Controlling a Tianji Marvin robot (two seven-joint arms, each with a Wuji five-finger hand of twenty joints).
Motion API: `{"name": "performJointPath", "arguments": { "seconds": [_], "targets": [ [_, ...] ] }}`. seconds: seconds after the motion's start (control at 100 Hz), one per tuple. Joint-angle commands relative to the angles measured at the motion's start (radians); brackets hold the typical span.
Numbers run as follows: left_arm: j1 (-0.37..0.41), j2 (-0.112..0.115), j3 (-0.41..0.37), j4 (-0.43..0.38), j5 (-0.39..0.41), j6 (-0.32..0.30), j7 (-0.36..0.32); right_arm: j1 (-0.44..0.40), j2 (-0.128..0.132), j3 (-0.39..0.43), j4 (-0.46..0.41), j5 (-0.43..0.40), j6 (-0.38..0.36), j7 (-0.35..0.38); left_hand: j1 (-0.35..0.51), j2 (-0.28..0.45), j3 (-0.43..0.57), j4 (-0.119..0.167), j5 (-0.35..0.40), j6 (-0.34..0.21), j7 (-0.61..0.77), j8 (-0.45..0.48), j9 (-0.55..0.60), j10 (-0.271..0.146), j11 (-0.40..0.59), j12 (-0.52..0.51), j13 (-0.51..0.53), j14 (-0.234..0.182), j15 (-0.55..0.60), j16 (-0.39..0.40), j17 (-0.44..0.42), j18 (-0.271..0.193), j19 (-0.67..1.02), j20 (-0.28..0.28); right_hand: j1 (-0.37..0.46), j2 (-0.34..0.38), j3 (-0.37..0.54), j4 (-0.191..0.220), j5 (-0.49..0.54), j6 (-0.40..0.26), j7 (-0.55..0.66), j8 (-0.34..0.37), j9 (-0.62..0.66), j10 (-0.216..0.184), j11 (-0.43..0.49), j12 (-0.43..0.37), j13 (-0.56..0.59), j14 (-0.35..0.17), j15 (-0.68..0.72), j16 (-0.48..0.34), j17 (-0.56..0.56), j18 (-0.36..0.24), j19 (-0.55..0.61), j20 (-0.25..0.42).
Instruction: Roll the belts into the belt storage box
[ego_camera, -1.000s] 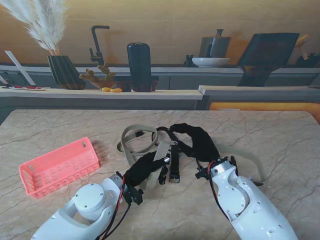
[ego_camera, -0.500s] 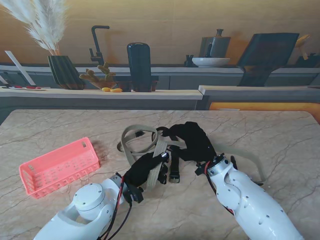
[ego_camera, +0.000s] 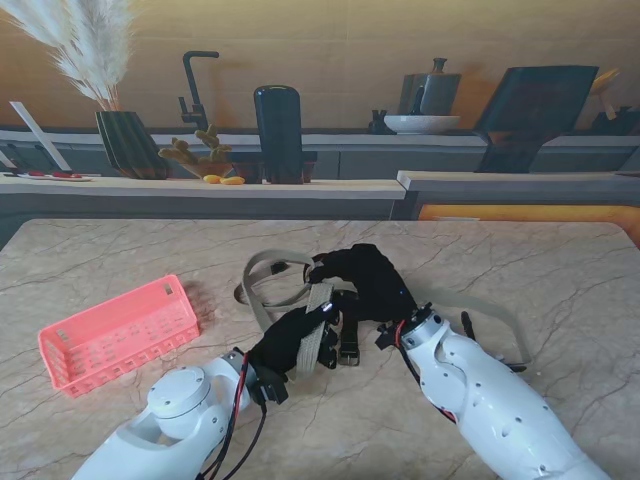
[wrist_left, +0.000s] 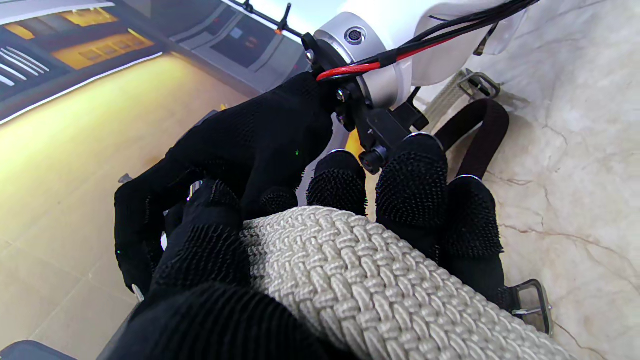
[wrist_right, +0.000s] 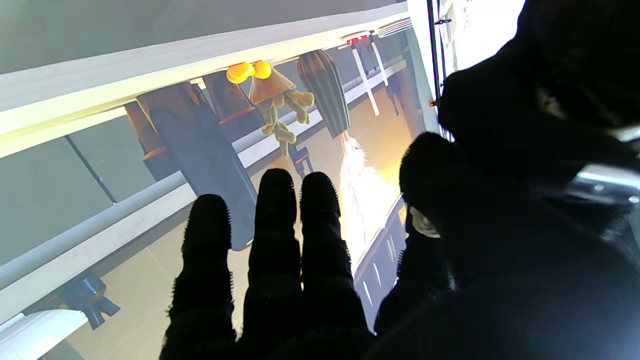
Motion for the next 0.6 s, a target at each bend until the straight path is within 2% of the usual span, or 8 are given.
{"name": "performJointPath", "arguments": {
  "seconds": [0.0,0.06,0.09,0.13,0.27,0.43,0.49,0.59],
  "targets": [
    [0.011,-0.009,-0.002,-0.012,-0.016,0.013,0.001,0.0,-0.003,-0.005,-0.007,-0.01,-0.013,-0.006,-0.003,0.07,-0.012,0.007,0.003,0.007,0.034,0.019,0.021,-0.001,-0.003,-0.002,0.009,0.024,0.009,-0.009,-0.001,0.022,0.009,0.023,-0.004,0.044,-0.05,-0.06,0.03,-0.055,0.077,-0.039,0.01,-0.024,-0.001,-0.006,0.002,-0.024,0.014,-0.009,-0.004,-0.024,0.032,-0.027],
    [0.013,-0.01,-0.004,-0.015,-0.03,0.021,0.003,0.001,-0.001,-0.006,-0.006,-0.019,-0.014,-0.013,-0.003,0.08,-0.012,0.006,0.003,0.01,0.034,0.02,0.022,-0.001,-0.002,-0.003,0.009,0.026,0.009,-0.011,-0.002,0.023,0.009,0.023,-0.017,0.041,-0.038,-0.048,0.007,-0.04,0.066,-0.044,-0.002,-0.019,-0.003,-0.006,0.002,-0.023,0.017,-0.006,-0.002,-0.024,0.035,-0.028],
    [0.014,-0.011,-0.005,-0.015,-0.038,0.024,0.001,0.0,0.0,-0.006,-0.008,-0.022,-0.013,-0.013,-0.003,0.086,-0.012,0.006,0.002,0.011,0.035,0.021,0.022,-0.001,-0.002,-0.004,0.008,0.026,0.009,-0.012,-0.002,0.022,0.008,0.024,-0.042,0.038,-0.007,-0.003,-0.015,-0.02,0.047,-0.021,-0.016,-0.012,-0.001,-0.005,0.0,-0.025,0.018,-0.006,-0.003,-0.025,0.037,-0.03],
    [0.016,-0.012,-0.007,-0.017,-0.049,0.027,0.0,-0.001,0.001,-0.005,-0.01,-0.024,-0.011,-0.011,-0.003,0.092,-0.013,0.005,0.001,0.012,0.036,0.023,0.021,-0.001,-0.002,-0.004,0.009,0.026,0.01,-0.012,-0.002,0.022,0.009,0.024,-0.054,0.026,0.006,0.015,-0.06,0.004,0.022,0.003,-0.039,-0.004,0.002,-0.003,-0.004,-0.024,0.02,-0.004,-0.005,-0.027,0.039,-0.032],
    [0.021,-0.014,-0.012,-0.02,-0.075,0.038,-0.006,-0.006,0.003,-0.003,-0.016,-0.024,0.001,-0.007,0.001,0.094,-0.016,0.004,0.003,0.017,0.038,0.027,0.023,0.003,0.0,-0.007,0.009,0.03,0.011,-0.015,-0.002,0.022,0.009,0.026,-0.05,-0.002,0.021,0.018,-0.174,0.014,-0.011,0.042,-0.123,0.009,0.013,0.002,-0.015,-0.025,0.028,0.0,-0.004,-0.034,0.045,-0.033],
    [0.023,-0.017,-0.013,-0.023,-0.086,0.04,0.004,-0.006,-0.002,-0.007,-0.014,-0.029,-0.006,-0.041,0.0,0.093,-0.019,0.006,0.008,0.018,0.04,0.028,0.028,0.0,0.005,-0.01,0.015,0.029,0.016,-0.018,0.002,0.027,0.012,0.029,-0.013,-0.033,0.075,0.014,0.008,-0.027,0.052,0.093,-0.092,0.001,0.051,0.014,0.009,-0.032,0.053,0.008,0.012,-0.034,0.06,-0.033],
    [0.024,-0.018,-0.012,-0.025,-0.088,0.039,0.009,-0.006,-0.002,-0.01,-0.014,-0.035,-0.01,-0.052,0.001,0.091,-0.018,0.006,0.009,0.018,0.04,0.028,0.028,0.001,0.006,-0.011,0.016,0.03,0.017,-0.019,0.005,0.028,0.013,0.03,0.01,-0.053,0.047,-0.073,0.084,-0.075,0.12,0.048,-0.07,-0.006,0.056,0.014,0.018,-0.034,0.062,0.006,0.015,-0.032,0.074,-0.044],
    [0.025,-0.018,-0.013,-0.024,-0.094,0.039,0.008,-0.002,-0.001,-0.015,-0.012,-0.043,-0.014,-0.061,-0.001,0.091,-0.018,0.007,0.008,0.017,0.04,0.028,0.026,0.0,0.007,-0.012,0.015,0.027,0.017,-0.021,0.003,0.027,0.012,0.03,0.031,-0.071,-0.003,-0.104,0.195,-0.12,0.212,-0.032,-0.03,-0.01,0.051,0.011,0.029,-0.031,0.065,0.007,0.017,-0.026,0.083,-0.053]
  ]
}}
